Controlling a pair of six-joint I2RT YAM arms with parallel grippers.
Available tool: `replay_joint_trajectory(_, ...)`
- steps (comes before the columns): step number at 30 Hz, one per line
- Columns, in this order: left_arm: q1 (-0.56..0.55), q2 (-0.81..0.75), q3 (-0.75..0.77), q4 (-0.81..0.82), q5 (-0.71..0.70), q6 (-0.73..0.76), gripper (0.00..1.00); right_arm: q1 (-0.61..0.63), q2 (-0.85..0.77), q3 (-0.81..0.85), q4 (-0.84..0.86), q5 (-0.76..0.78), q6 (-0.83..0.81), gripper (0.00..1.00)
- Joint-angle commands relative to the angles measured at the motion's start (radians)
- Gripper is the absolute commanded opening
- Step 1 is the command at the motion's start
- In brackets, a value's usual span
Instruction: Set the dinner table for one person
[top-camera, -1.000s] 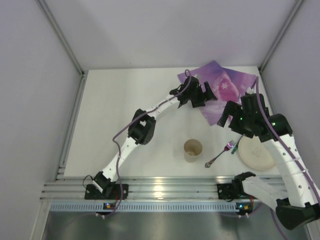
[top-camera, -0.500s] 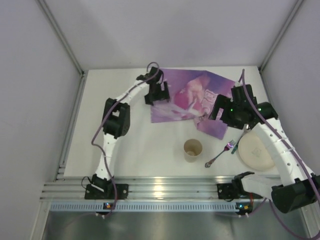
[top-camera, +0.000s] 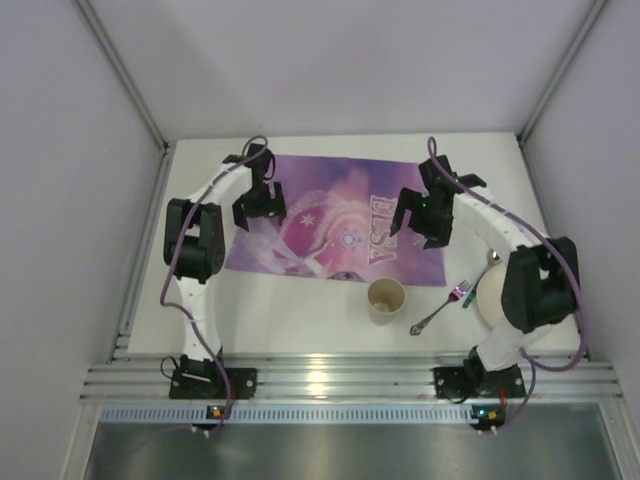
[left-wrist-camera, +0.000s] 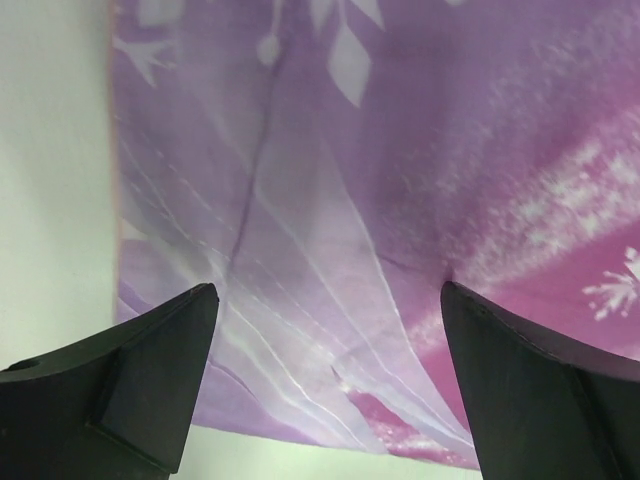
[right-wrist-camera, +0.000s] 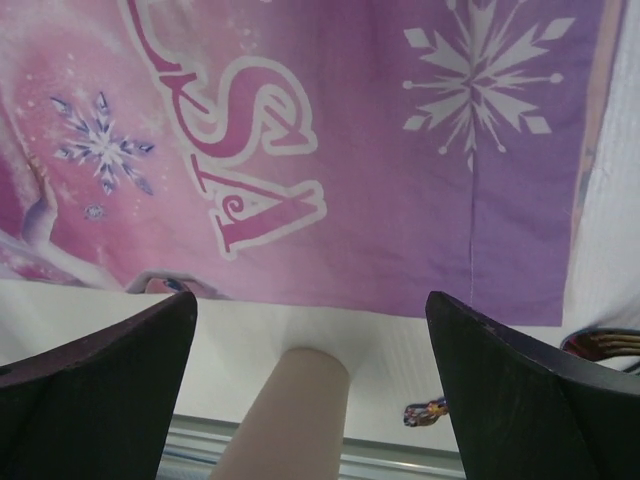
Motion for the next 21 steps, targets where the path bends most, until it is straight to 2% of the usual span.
replay_joint_trajectory(1,-0.005,-0.082,0.045,-0.079,0.043,-0.026,0.99,-0.008,0.077,0.13,0.039,-0.058,0.004,0.98)
replay_joint_trajectory(5,-0.009,-0.183,-0.029,-0.089,0.132,-0.111,0.99,-0.011,0.085,0.228,0.028,-0.014,-0.065,0.99)
replay_joint_trajectory(7,-0.009,-0.265,-0.188,-0.079,0.115,-0.167,0.99,-0.008,0.074,0.279,0.008,0.017,-0.103,1.0)
replay_joint_trajectory(8,-0.009,-0.301,-0.189,-0.064,0.115,-0.186,0.99,-0.009,0.072,0.297,-0.006,0.026,-0.114,1.0)
replay_joint_trajectory(11,-0.009,-0.405,-0.428,0.042,0.107,-0.2,0.99,-0.009,0.056,0.348,-0.07,0.054,-0.15,0.99)
replay_joint_trajectory(14,-0.004,-0.393,-0.505,0.088,0.115,-0.18,0.99,-0.009,0.005,0.348,-0.096,0.075,-0.17,1.0)
replay_joint_trajectory(19,0.004,-0.387,-0.632,0.23,0.247,-0.226,0.99,-0.012,-0.063,0.317,-0.122,0.077,-0.197,1.0)
replay_joint_trajectory(21,0.004,-0.389,-0.669,0.276,0.275,-0.238,0.99,-0.02,-0.09,0.313,-0.142,0.133,-0.194,0.99)
